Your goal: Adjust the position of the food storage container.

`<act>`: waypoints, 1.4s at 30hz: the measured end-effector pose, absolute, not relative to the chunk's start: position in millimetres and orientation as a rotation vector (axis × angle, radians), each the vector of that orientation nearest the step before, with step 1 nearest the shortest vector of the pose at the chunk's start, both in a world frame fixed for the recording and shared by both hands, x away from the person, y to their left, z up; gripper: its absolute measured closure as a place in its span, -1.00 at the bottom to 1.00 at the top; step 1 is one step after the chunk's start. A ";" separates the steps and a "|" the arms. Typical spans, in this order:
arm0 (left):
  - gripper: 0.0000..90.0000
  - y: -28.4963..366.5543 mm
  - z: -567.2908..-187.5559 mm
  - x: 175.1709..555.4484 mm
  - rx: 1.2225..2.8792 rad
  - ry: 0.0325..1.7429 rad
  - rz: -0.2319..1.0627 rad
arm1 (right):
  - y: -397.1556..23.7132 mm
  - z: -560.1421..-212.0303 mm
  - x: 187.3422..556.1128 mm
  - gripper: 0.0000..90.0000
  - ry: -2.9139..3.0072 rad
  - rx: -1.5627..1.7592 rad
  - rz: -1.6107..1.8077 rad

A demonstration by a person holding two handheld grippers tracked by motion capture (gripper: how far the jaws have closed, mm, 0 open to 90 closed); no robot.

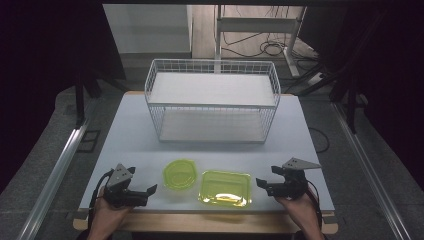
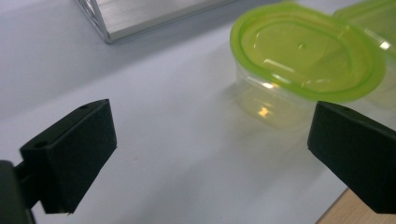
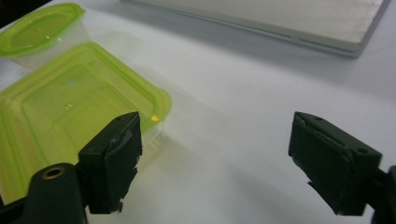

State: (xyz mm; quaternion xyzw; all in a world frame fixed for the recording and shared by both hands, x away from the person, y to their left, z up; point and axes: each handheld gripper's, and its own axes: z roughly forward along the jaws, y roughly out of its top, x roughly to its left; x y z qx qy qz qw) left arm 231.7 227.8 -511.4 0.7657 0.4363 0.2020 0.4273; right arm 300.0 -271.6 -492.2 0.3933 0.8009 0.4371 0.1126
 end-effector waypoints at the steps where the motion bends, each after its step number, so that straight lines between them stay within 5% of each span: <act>1: -0.91 227.1 -511.3 231.2 1.916 1.088 0.517 | -272.4 -492.9 300.5 -0.55 2.351 1.157 1.276; 15: -0.54 215.1 -502.6 227.2 1.926 1.032 0.517 | -271.8 -494.7 301.8 -0.53 2.346 1.153 1.241; 22: 0.11 208.9 -490.3 220.4 1.879 1.001 0.468 | -273.0 -494.3 301.5 -0.55 2.322 1.154 1.240; 34: 0.89 169.5 -478.9 218.7 1.966 0.876 0.407 | -265.7 -496.0 298.5 -0.57 2.344 1.110 1.210; 42: 0.99 152.0 -473.9 229.5 2.008 0.818 0.341 | -263.6 -497.0 298.8 -0.59 2.345 1.085 1.185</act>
